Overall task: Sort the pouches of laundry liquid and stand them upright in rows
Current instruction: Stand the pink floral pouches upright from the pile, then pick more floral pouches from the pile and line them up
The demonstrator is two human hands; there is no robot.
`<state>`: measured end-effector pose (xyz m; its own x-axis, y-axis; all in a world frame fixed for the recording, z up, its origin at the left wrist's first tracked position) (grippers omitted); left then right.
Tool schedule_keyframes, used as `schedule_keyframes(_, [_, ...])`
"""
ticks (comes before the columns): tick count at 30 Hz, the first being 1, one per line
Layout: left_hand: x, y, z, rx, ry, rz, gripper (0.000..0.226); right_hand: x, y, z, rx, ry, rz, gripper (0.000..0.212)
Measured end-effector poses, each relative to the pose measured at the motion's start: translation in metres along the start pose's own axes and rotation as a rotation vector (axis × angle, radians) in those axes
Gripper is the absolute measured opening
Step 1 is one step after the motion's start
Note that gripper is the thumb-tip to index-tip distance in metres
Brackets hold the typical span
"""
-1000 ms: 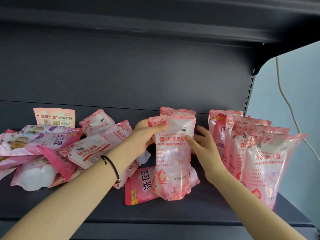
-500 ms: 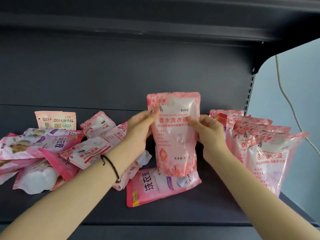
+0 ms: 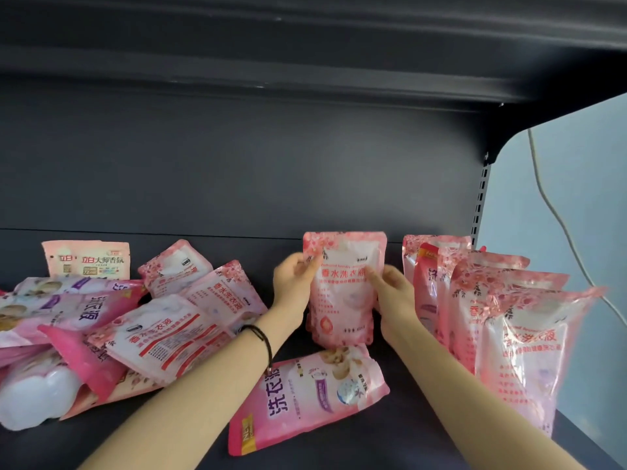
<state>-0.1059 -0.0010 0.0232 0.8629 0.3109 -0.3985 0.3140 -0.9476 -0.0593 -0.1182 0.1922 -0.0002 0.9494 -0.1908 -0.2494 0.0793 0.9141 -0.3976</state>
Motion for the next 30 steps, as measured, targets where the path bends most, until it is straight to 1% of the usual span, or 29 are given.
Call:
schedule_keyframes(2, [0.004,-0.002,0.009,-0.057,-0.03,0.036,0.016,0.002,0.008,-0.015,-0.001,-0.062,-0.026,0.009])
schedule_keyframes(3, [0.006,-0.002,0.01,-0.09,-0.063,0.052,0.022,0.003,0.01,-0.018,-0.004,-0.074,-0.031,0.009])
schedule_keyframes(4, [0.009,-0.002,0.01,-0.129,-0.113,0.069,0.034,0.003,0.011,-0.019,0.004,-0.072,-0.028,0.013])
schedule_keyframes(6, [0.016,-0.003,0.011,-0.201,-0.198,0.109,0.057,0.006,0.01,-0.017,0.085,-0.041,0.001,0.029])
schedule_keyframes(8, [0.023,-0.005,0.02,-0.249,-0.218,0.173,0.074,0.01,0.009,-0.017,0.229,-0.004,0.047,0.046])
schedule_keyframes(9, [0.026,-0.006,0.025,-0.272,-0.211,0.205,0.078,0.012,0.009,-0.018,0.282,0.011,0.069,0.052])
schedule_keyframes(11, [0.03,-0.008,0.032,-0.322,-0.206,0.225,0.078,0.014,0.009,-0.017,0.333,0.027,0.083,0.054])
schedule_keyframes(16, [0.027,0.005,0.028,-0.351,-0.221,0.107,0.072,0.016,0.001,-0.017,0.349,-0.043,0.121,0.045])
schedule_keyframes(18, [0.027,0.01,0.025,-0.341,-0.21,0.133,0.07,0.021,-0.002,-0.013,0.37,-0.023,0.127,0.045])
schedule_keyframes(20, [0.028,0.012,0.022,-0.359,-0.178,0.202,0.066,0.028,-0.002,0.001,0.473,0.113,0.082,0.056])
schedule_keyframes(22, [0.028,0.017,0.017,-0.472,-0.148,0.269,0.056,0.039,-0.009,0.023,0.667,0.313,0.074,0.063])
schedule_keyframes(23, [0.028,0.022,0.012,-0.57,-0.158,0.305,0.048,0.046,-0.017,0.033,0.759,0.399,0.117,0.06])
schedule_keyframes(24, [0.03,0.026,0.006,-0.688,-0.201,0.356,0.037,0.053,-0.027,0.04,0.847,0.472,0.2,0.053])
schedule_keyframes(26, [0.04,0.034,-0.008,-0.975,-0.361,0.489,0.021,0.068,-0.05,0.045,1.03,0.554,0.467,0.035])
schedule_keyframes(28, [0.053,0.04,-0.02,-1.248,-0.519,0.607,0.021,0.084,-0.069,0.037,1.188,0.557,0.783,0.025])
schedule_keyframes(30, [0.067,0.046,-0.026,-1.422,-0.623,0.683,0.025,0.098,-0.083,0.022,1.336,0.523,1.031,0.021])
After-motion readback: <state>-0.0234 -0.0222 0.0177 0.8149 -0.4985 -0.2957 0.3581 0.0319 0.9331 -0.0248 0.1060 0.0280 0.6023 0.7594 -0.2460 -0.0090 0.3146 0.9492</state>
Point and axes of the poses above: each hand's wrist, its own x-axis away from the middle knuckle, its own y-axis out of the back of the hand, z = x × y, the point moved 8 cm from there along -x, towards the middle knuckle, and after that the axes turned 5 degrees about -x, right-handed, at the moved point
